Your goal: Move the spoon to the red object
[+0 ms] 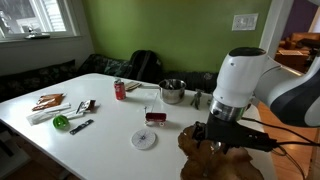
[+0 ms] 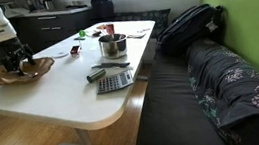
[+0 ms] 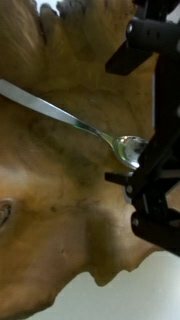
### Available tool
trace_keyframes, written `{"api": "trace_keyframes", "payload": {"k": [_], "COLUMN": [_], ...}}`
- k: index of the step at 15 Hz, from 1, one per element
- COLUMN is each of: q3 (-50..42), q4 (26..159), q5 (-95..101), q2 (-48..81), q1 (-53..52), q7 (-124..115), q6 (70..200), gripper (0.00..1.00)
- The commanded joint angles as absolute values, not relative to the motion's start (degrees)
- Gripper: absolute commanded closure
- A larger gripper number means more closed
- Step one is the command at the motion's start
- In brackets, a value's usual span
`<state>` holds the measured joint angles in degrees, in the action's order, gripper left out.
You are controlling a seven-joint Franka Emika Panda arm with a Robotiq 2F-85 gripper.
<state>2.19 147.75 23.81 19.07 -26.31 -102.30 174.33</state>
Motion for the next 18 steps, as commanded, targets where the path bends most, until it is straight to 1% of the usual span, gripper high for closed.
{"api": "trace_keyframes", "payload": {"k": [1,5,6,8,9,10,11,13,15,16,17,18], "q3": [1.73,2.67,1.88,0.17,-0.39,-0.46,-0.66,-5.28,-13.08,-13.11,-9.97,-11.45], "q4": [148.08,148.78,148.95,148.91,148.97,148.93,148.90,149.40,151.96,153.55,148.84,149.75], "q5": [23.26,22.34,22.79,23.85,24.24,24.35,24.58,27.63,33.82,35.32,31.49,32.89], "q2": [21.45,22.54,22.05,20.26,19.16,18.37,17.27,13.49,5.91,2.87,11.54,8.67], "q1": [-28.19,-27.61,-28.28,-29.46,-29.68,-29.33,-29.17,-32.62,-37.88,-37.30,-34.80,-35.61], "q7": [-105.02,-106.00,-106.27,-106.47,-106.17,-105.51,-104.91,-105.77,-108.75,-107.71,-105.89,-105.95], "q6": [177.22,177.86,177.39,176.34,175.75,175.11,174.52,173.30,173.11,172.74,175.41,174.87], "gripper": [0.34,0.65,0.73,0.86,0.95,1.00,1.00,0.98,0.98,0.98,0.92,0.92]}}
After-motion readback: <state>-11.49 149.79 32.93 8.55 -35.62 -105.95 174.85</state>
